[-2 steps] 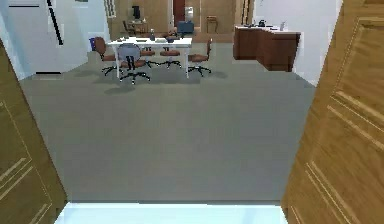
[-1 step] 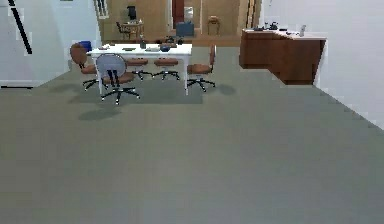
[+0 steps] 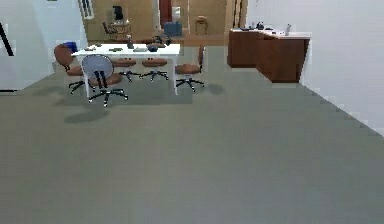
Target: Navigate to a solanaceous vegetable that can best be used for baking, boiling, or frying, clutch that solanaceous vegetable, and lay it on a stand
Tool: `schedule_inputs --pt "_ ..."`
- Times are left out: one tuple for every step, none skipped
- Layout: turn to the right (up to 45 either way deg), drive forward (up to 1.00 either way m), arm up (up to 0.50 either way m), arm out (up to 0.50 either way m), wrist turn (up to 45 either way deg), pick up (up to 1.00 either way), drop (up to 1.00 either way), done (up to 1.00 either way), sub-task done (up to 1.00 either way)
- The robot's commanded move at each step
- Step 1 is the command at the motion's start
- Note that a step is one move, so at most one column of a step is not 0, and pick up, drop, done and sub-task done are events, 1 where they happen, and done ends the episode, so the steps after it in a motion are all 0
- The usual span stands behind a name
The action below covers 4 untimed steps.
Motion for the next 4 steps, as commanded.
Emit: schedule_inputs --pt "0.0 0.5 0.0 0.0 0.0 0.0 0.0 0.0 0.0" --pt "15.0 0.0 0.0 0.0 0.0 0.0 0.0 0.0 0.0" --pt "0.0 1.0 0.0 0.0 0.0 0.0 0.0 0.0 0.0" --pt "0.0 1.0 0.0 0.0 0.0 0.0 0.0 0.0 0.0"
